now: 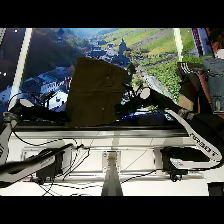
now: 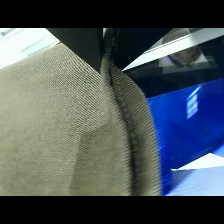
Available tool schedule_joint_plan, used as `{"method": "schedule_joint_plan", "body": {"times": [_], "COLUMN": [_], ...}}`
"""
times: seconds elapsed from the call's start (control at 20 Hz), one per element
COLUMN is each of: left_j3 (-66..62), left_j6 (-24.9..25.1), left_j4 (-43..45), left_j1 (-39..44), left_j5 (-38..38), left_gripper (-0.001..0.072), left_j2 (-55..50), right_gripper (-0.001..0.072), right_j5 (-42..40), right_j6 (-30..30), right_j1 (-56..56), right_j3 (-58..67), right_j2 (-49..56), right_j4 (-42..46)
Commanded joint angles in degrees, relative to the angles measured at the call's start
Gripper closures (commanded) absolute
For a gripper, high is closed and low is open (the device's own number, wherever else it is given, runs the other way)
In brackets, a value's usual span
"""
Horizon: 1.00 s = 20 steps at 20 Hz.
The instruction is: Fold the clothes and pants, and hang the long-sleeved shirts on hangers.
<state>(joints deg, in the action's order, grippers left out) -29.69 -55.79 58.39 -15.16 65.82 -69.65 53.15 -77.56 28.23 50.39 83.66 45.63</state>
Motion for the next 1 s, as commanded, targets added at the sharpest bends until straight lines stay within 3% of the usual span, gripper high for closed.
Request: {"method": "schedule_joint_plan", "body": {"times": [0.0, 0.2, 0.35, 0.45, 0.6, 0.85, 0.95], "left_j3": [-4.7, -24.3, -40.3, -47.6, -50.4, -50.1, -47.8], "left_j6": [2.3, 2.2, 2.2, 2.2, 1.3, -13.2, -16.3], "left_j4": [-1.0, -8.8, -17.8, -18.3, -14.9, -0.1, 2.6], "left_j1": [1.6, 1.6, 1.6, 1.6, 1.4, 1.4, 1.4], "left_j5": [3.4, 9.0, 8.3, 7.3, 3.3, 3.4, 5.2], "left_gripper": [0.0651, 0.0652, 0.0652, 0.0652, 0.0652, 0.0653, 0.0654], "left_j2": [0.3, 4.3, 11.0, 16.7, 29.1, 47.1, 50.3], "right_gripper": [0.0677, 0.0676, 0.0677, 0.0677, 0.0677, 0.0677, 0.0677], "right_j5": [2.0, 1.6, 1.3, 1.3, 1.9, 12.5, 13.3], "right_j6": [3.3, 3.8, 3.7, 2.6, -2.2, -11.3, -15.1], "right_j1": [0.0, 0.0, 0.0, 0.0, 0.0, 0.0, 0.0], "right_j3": [6.8, 20.2, 30.2, 34.6, 36.3, 35.2, 31.9], "right_j2": [-3.1, -10.8, -17.6, -22.6, -30.6, -39.0, -39.3], "right_j4": [9.5, 21.4, 23.3, 22.5, 20.0, 8.3, 5.7]}}
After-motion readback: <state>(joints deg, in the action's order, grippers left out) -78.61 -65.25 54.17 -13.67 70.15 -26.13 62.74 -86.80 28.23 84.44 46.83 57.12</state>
